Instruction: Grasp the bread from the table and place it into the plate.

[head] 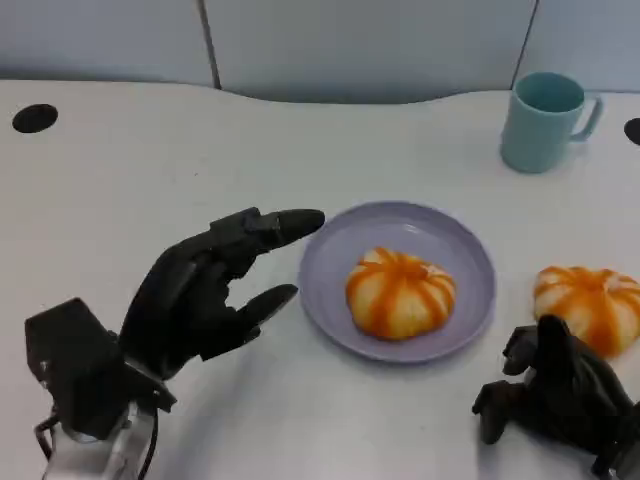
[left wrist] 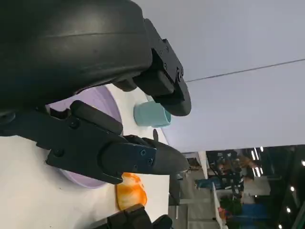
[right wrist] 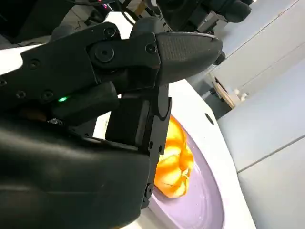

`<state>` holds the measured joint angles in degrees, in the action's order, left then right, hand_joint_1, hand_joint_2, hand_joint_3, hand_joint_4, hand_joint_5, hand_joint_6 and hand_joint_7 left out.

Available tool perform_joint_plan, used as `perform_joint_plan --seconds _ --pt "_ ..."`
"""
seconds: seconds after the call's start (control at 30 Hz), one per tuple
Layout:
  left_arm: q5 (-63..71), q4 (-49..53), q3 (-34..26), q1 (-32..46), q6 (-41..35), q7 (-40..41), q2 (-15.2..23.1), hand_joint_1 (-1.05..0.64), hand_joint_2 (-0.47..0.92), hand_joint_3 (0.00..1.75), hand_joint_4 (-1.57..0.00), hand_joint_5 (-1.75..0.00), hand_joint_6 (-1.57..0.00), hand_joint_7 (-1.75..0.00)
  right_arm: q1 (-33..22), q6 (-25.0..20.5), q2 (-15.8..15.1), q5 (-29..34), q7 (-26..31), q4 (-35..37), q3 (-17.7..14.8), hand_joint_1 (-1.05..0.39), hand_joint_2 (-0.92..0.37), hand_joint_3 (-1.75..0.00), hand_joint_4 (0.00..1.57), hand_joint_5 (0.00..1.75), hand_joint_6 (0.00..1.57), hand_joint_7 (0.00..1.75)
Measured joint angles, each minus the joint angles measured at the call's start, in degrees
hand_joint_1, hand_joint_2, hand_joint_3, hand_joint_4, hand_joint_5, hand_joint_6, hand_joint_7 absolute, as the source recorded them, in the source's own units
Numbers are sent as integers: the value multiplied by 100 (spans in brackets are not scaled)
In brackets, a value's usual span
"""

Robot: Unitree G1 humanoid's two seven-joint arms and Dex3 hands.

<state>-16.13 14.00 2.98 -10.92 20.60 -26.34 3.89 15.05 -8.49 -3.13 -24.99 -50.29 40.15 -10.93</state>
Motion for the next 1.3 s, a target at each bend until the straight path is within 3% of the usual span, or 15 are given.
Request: perform_joint_plan --seconds 0.33,0.37,0.4,0.43,0.5,0.6,0.67,1.3 --pt "1 -90 -24 0 -59 -8 -31 -65 92 31 -52 -112 -63 -38 2 -1 0 -3 0 0 -1 -50 -92 -33 157 71 157 45" --pt "1 -90 -24 0 -59 -8 -32 -64 92 35 -55 -141 -56 -84 2 -1 0 -3 0 0 -1 -51 -92 -35 157 70 157 44" --pt "-163 -244 -51 163 -215 10 -95 -63 92 34 -56 -152 -54 -104 18 3 10 6 0 3 14 -51 -92 -35 157 70 157 43" --pt "-457 -497 -133 453 -396 66 -208 -63 92 33 -57 -158 -52 -116 13 21 19 11 -8 8 16 -51 -92 -35 157 69 157 42" --pt "-962 -851 -211 1159 -820 184 -491 -61 92 33 -59 -162 -53 -123 7 80 12 18 -16 12 15 -51 -92 -33 157 69 157 43" --pt "-1376 -998 -347 2232 -1347 307 -724 -61 92 34 -62 -165 -56 -127 7 133 -6 57 -20 22 13 -52 -92 -34 157 71 157 44" --pt "-1406 -1006 -471 2454 -1382 313 -736 -60 92 33 -63 -167 -58 -129 9 134 0 83 -18 28 28 -52 -92 -35 157 71 157 44" --pt "-1785 -977 -924 2354 -1670 -210 -864 -59 92 32 -68 -164 -58 -128 84 284 -16 85 -113 272 -7 -53 -92 -30 157 71 157 43"
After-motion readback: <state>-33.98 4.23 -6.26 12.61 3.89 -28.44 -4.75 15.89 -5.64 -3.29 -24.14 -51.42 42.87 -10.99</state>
